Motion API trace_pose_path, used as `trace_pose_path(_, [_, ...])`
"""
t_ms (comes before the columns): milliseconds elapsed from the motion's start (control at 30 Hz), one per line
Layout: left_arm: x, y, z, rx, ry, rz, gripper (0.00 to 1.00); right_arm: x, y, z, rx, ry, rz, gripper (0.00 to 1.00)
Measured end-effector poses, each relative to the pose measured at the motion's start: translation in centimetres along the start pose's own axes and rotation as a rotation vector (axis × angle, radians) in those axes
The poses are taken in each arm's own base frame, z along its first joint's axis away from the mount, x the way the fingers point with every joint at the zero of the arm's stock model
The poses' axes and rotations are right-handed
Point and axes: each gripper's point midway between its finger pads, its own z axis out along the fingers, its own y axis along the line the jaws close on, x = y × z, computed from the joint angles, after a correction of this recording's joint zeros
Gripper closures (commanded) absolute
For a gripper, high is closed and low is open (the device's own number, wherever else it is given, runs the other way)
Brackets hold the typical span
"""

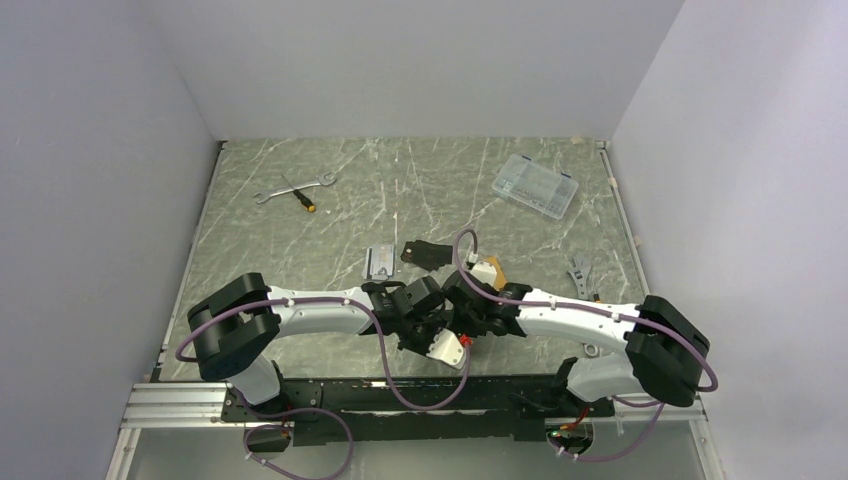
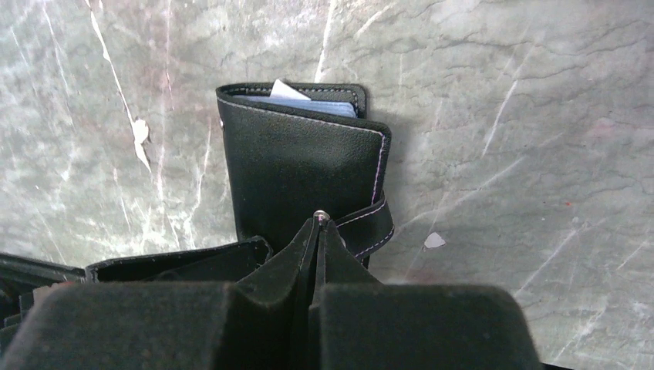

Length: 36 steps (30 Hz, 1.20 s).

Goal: Put the credit cards into the card holder
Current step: Close the card holder at the center of the board.

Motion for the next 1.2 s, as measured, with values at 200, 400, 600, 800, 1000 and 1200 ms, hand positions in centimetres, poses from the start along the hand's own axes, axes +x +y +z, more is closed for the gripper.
trace_pose_path(200, [0.0, 0.0, 0.0, 0.0, 0.001, 0.001, 0.76, -0.7, -0.1, -0.2, 0.008, -0.059, 0.05, 1.0])
trace_pose_path(400, [0.0, 0.0, 0.0, 0.001, 0.001, 0.0, 0.76, -1.4, 0.5, -0.1, -0.01, -0.105, 0.085, 1.0])
trace_pose_path(600, [0.1, -0.1, 0.0, 0.002, 0.002, 0.003, 0.77, -1.5, 0.7, 0.1, -0.019, -0.11, 0.096, 1.0])
trace_pose_path(800, [0.1, -0.1, 0.0, 0.003, 0.003, 0.005, 0.77, -1.3, 0.7, 0.2, -0.018, -0.1, 0.096, 1.0])
trace_pose_path(1000, [0.2, -0.1, 0.0, 0.007, 0.006, 0.011, 0.78, -0.7, 0.5, 0.7, -0.022, -0.07, 0.101, 1.0])
trace_pose_path(1200, [0.2, -0.2, 0.0, 0.008, 0.007, 0.014, 0.78, -0.6, 0.6, 0.8, -0.03, -0.064, 0.102, 1.0])
